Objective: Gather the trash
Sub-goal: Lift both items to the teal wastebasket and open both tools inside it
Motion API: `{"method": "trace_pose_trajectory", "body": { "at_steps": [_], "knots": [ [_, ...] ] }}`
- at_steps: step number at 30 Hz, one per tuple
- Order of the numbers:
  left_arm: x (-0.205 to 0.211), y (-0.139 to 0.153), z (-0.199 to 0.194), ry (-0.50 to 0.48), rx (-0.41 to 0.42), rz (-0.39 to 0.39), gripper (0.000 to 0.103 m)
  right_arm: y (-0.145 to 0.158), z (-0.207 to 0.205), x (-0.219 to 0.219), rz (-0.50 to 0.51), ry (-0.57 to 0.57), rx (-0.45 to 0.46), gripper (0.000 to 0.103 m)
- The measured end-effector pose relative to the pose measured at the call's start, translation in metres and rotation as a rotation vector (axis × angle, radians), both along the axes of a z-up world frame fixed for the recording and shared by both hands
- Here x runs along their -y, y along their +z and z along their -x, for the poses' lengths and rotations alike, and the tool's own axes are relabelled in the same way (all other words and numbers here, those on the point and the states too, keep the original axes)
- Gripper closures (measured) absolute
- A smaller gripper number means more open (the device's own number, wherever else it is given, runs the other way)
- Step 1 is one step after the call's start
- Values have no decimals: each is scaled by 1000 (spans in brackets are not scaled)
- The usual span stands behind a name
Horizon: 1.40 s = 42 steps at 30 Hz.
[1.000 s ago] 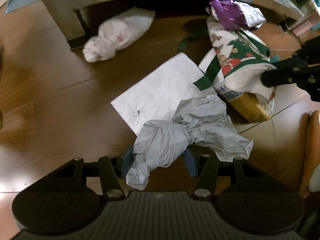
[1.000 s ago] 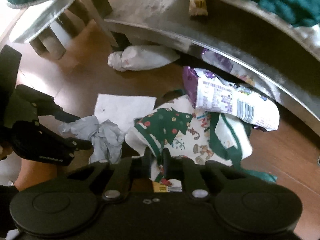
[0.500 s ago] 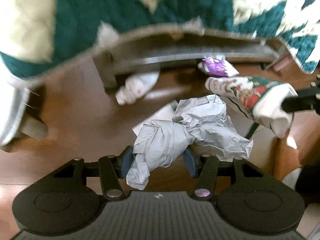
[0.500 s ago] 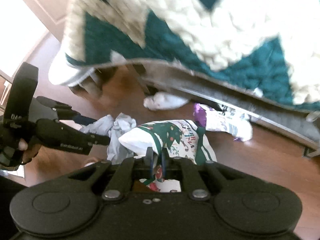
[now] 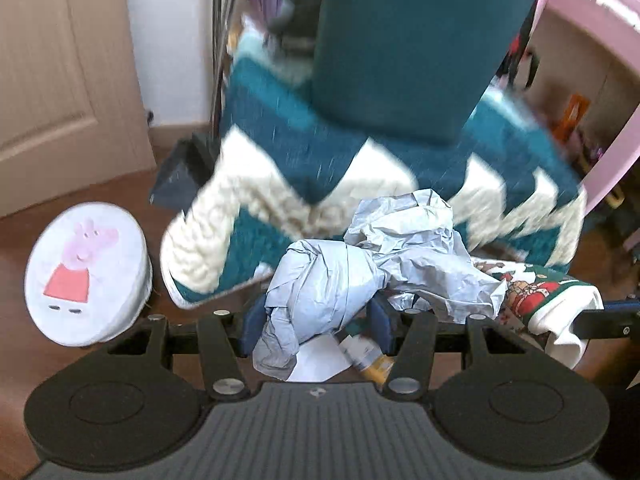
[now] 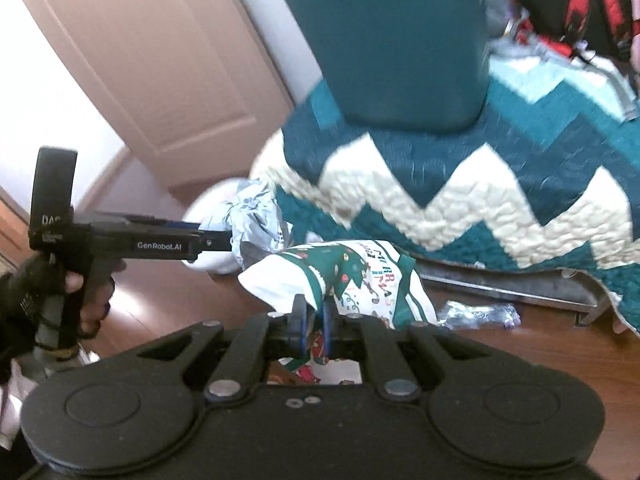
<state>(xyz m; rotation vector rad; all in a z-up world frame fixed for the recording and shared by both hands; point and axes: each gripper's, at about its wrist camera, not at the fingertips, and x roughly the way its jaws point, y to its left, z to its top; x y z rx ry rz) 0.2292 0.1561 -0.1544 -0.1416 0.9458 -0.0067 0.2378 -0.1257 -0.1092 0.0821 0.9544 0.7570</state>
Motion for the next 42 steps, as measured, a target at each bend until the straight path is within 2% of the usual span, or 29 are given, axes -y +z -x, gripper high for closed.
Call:
{"method": "trace_pose_trajectory", "body": {
  "at_steps": [6,14,21,27,30,35,39,42],
  "knots": [
    [16,65,27,32,89,2,49,70,34,23,-51,-13,112,95],
    [32,144,49,49,244,-24,49,155,55,35,-91,-33,344,96],
    [51,211,41,35,371,-68,49,230,37,38,-172,-114,502,97],
    [62,264,17,30,463,-94,49,294,17,30,-248,-129,637,97],
    [65,284,1,39,490,-105,49,317,0,23,-279,-140,668,97],
    [73,311,-36,49,532,-168,49,344,-37,13,-313,-174,704,97],
    [76,325,-68,49,536,-198,49,348,-70,8,-339,-200,693,97],
    [80,323,-95,47,520,-218,49,342,-96,7,-380,-216,657,97]
  ]
}}
